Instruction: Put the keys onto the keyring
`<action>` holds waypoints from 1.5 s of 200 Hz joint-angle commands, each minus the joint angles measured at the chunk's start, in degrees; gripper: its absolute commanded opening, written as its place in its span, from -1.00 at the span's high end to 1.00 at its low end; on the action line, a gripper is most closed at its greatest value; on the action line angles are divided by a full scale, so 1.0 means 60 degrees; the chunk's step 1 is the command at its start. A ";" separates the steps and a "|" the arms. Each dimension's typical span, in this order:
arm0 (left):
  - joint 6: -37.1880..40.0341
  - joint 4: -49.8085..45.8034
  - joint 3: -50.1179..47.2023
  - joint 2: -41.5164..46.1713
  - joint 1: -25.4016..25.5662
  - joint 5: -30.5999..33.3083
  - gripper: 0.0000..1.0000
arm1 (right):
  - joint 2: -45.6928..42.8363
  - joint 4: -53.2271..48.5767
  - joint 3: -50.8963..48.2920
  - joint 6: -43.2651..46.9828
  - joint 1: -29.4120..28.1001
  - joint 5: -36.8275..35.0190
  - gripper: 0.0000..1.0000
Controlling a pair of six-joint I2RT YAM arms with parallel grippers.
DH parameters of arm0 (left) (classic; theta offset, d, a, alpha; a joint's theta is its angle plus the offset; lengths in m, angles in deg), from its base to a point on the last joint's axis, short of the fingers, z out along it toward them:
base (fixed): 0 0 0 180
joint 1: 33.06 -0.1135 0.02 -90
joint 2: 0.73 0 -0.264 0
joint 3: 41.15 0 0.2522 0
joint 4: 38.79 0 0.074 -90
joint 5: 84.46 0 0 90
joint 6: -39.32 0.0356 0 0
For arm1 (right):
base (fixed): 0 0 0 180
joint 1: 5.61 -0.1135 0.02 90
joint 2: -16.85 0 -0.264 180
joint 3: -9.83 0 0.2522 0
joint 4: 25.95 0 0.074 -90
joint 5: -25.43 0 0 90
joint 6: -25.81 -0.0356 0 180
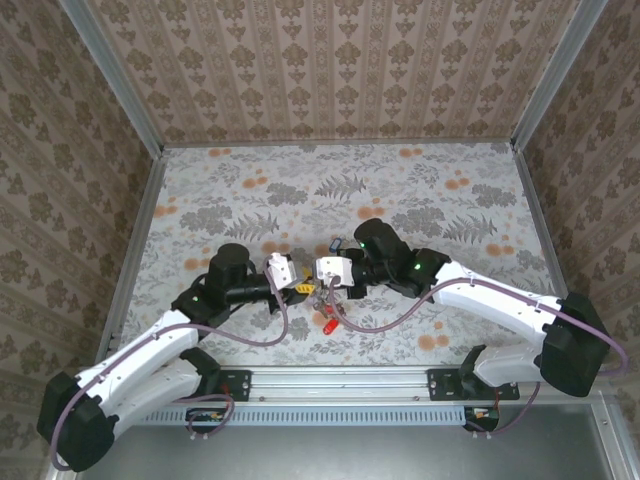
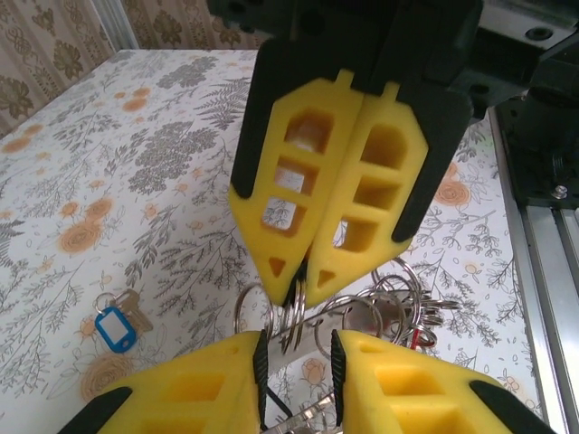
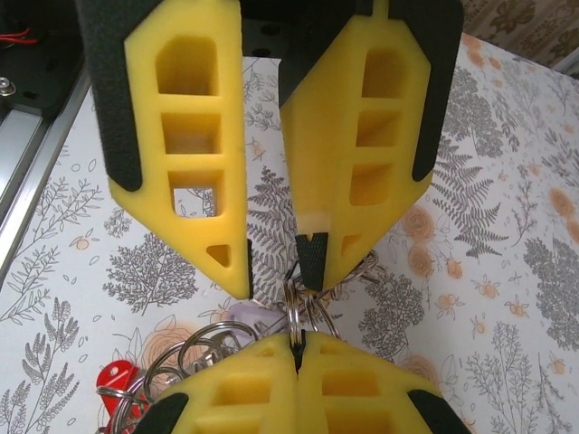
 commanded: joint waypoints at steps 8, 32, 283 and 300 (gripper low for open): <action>0.0326 0.0335 0.0317 -0.0229 0.0209 0.0017 0.57 | 0.0053 0.0212 0.0438 -0.0022 -0.0068 0.0083 1.00; 0.0394 0.0345 0.0316 -0.0281 0.0349 0.0306 0.80 | 0.0023 0.0292 0.0407 -0.0104 -0.0102 0.0136 1.00; -0.1045 0.4493 -0.1248 0.0677 -0.0108 -0.1991 1.00 | -0.1078 0.5398 -0.2373 -0.2846 0.0989 0.3883 0.51; -0.1087 0.4508 -0.1254 0.0619 -0.0101 -0.2039 1.00 | -0.1119 0.5486 -0.2375 -0.2819 0.0992 0.3866 0.54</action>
